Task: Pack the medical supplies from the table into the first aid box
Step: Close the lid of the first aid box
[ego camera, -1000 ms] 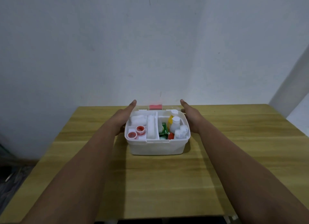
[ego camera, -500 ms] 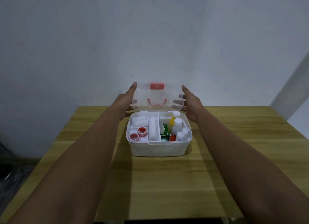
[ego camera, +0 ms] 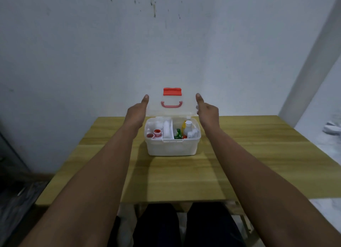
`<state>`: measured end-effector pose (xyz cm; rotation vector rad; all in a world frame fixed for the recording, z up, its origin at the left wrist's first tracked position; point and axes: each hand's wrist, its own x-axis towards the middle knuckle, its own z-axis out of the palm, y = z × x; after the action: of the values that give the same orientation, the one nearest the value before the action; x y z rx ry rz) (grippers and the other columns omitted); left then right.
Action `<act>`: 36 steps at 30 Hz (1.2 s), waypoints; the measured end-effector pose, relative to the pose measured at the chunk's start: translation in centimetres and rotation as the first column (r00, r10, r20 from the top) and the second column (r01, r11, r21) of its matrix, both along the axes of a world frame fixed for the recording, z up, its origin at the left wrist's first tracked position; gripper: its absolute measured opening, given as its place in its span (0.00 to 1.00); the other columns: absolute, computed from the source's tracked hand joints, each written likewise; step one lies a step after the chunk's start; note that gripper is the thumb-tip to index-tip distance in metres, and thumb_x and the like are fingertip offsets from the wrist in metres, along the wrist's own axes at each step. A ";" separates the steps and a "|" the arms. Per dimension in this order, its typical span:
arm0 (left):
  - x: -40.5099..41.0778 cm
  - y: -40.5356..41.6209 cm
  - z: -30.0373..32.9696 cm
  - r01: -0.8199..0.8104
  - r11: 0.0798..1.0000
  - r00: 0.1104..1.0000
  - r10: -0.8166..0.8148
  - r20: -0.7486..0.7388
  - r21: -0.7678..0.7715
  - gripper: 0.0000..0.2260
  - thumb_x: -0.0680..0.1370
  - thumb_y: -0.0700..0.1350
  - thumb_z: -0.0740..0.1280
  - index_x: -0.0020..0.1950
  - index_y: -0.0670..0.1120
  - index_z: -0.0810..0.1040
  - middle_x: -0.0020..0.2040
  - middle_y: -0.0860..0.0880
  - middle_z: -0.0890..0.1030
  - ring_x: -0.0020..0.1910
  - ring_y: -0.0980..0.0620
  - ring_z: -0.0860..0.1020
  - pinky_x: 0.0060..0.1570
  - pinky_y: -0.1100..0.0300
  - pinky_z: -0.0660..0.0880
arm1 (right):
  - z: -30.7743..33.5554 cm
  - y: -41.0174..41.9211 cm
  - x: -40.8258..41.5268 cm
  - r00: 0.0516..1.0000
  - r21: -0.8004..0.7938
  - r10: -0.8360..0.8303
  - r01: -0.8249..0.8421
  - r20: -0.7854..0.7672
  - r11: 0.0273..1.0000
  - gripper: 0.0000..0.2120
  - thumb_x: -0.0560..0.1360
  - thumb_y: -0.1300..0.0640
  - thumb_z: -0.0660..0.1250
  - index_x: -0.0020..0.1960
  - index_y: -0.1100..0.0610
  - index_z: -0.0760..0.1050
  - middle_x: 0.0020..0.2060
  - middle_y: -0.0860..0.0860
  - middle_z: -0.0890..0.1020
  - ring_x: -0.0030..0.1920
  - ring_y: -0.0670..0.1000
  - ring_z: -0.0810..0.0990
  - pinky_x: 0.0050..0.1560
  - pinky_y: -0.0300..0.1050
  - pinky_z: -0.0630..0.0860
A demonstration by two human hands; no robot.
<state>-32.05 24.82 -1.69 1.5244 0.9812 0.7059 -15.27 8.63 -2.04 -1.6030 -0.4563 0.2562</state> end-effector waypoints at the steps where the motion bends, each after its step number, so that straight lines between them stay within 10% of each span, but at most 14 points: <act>1: -0.4 -0.6 -0.3 -0.015 1.000 1.000 0.015 0.005 0.008 0.26 0.80 0.70 0.58 0.63 0.50 0.76 0.60 0.52 0.75 0.60 0.47 0.75 0.67 0.45 0.73 | -0.5 -0.5 -0.4 1.000 -0.002 0.001 -0.001 0.010 1.000 0.36 0.78 0.33 0.65 0.41 0.69 0.79 0.38 0.65 0.82 0.38 0.59 0.81 0.50 0.56 0.79; 3: -1.1 -1.9 -0.8 -0.030 0.999 0.999 0.029 0.019 0.033 0.25 0.81 0.69 0.59 0.64 0.49 0.75 0.61 0.51 0.76 0.61 0.47 0.75 0.69 0.43 0.72 | -1.5 -1.5 -1.0 0.999 -0.025 -0.009 0.010 0.047 1.000 0.31 0.79 0.35 0.66 0.29 0.56 0.65 0.24 0.49 0.68 0.26 0.47 0.67 0.37 0.46 0.68; 5: -1.9 -3.3 -1.7 -0.013 0.997 1.000 0.012 0.011 0.076 0.25 0.82 0.66 0.60 0.66 0.47 0.76 0.62 0.51 0.76 0.58 0.48 0.77 0.67 0.47 0.73 | -2.5 -2.2 -1.4 0.995 -0.058 0.023 -0.017 0.093 0.998 0.29 0.78 0.35 0.67 0.31 0.57 0.72 0.27 0.46 0.72 0.30 0.43 0.70 0.39 0.45 0.70; 7: -2.5 -4.2 -3.1 0.003 0.992 1.000 -0.002 -0.014 0.124 0.27 0.83 0.62 0.62 0.74 0.44 0.74 0.67 0.51 0.76 0.55 0.50 0.79 0.62 0.52 0.72 | -3.8 -2.7 -2.0 0.989 -0.098 0.069 -0.057 0.128 0.994 0.29 0.76 0.33 0.68 0.57 0.59 0.84 0.51 0.51 0.86 0.53 0.46 0.83 0.59 0.47 0.77; 11: -3.2 -5.0 -6.0 0.035 0.985 0.999 -0.032 -0.017 0.168 0.28 0.83 0.57 0.66 0.81 0.48 0.67 0.76 0.46 0.73 0.66 0.48 0.78 0.64 0.52 0.73 | -5.4 -3.4 -3.8 0.981 -0.165 0.113 -0.086 0.159 0.982 0.42 0.73 0.34 0.73 0.78 0.55 0.69 0.76 0.53 0.73 0.76 0.54 0.71 0.73 0.52 0.70; 25: -2.5 -5.0 -7.1 -0.001 0.998 0.995 -0.006 0.096 0.067 0.27 0.83 0.56 0.66 0.82 0.53 0.65 0.76 0.46 0.73 0.68 0.42 0.77 0.63 0.39 0.79 | -7.5 -2.8 -4.6 0.983 -0.097 0.125 -0.112 0.136 0.989 0.53 0.67 0.39 0.81 0.83 0.52 0.58 0.80 0.52 0.66 0.77 0.57 0.67 0.71 0.57 0.74; 33: -0.6 -3.2 -7.2 -0.008 1.000 0.995 0.005 0.103 0.030 0.30 0.82 0.58 0.69 0.82 0.54 0.65 0.77 0.47 0.72 0.70 0.43 0.75 0.64 0.39 0.78 | -7.4 -1.5 -2.6 0.986 -0.062 0.140 -0.135 0.085 0.989 0.49 0.71 0.48 0.81 0.83 0.55 0.57 0.78 0.51 0.68 0.73 0.49 0.69 0.54 0.26 0.69; 36: 0.9 -2.0 -7.3 0.003 1.000 0.994 -0.005 0.111 0.018 0.31 0.81 0.58 0.69 0.82 0.55 0.64 0.78 0.47 0.71 0.71 0.43 0.75 0.64 0.39 0.78 | -7.3 -0.3 -1.4 0.988 -0.062 0.129 -0.125 0.080 0.990 0.50 0.70 0.46 0.81 0.84 0.54 0.57 0.79 0.51 0.67 0.77 0.53 0.68 0.60 0.36 0.69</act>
<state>-31.17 22.86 -8.98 1.4859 0.8903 0.7901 -16.68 8.36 -9.33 -1.6465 -0.6225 0.3009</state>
